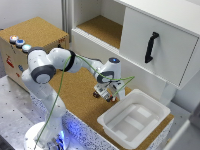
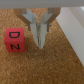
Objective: Push the pink block to the left
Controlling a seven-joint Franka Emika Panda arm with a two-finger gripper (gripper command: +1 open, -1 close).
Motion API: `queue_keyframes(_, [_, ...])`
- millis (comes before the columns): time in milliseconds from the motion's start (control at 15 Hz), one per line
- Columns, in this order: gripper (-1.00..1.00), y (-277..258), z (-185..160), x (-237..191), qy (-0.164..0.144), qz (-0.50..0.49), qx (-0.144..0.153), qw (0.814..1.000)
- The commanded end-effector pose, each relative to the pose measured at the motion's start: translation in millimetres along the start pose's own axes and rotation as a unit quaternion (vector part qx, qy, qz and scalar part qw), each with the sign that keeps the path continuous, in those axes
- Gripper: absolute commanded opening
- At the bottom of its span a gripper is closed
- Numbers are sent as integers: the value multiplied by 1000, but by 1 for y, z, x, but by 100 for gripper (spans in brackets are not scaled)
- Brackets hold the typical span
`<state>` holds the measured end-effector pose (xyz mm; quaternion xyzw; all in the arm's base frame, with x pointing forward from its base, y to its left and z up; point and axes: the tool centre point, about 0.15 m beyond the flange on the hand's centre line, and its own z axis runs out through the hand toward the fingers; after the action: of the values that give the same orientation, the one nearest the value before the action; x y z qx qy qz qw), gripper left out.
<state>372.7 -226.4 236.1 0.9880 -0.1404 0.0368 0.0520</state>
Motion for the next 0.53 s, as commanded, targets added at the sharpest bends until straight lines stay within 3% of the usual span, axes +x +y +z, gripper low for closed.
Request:
queue_keyframes(0, [-100,-10,23,21,-13,-7,20,1000])
queue_keyframes(467, [-100,-36,26,30,-13,-16,15,1000])
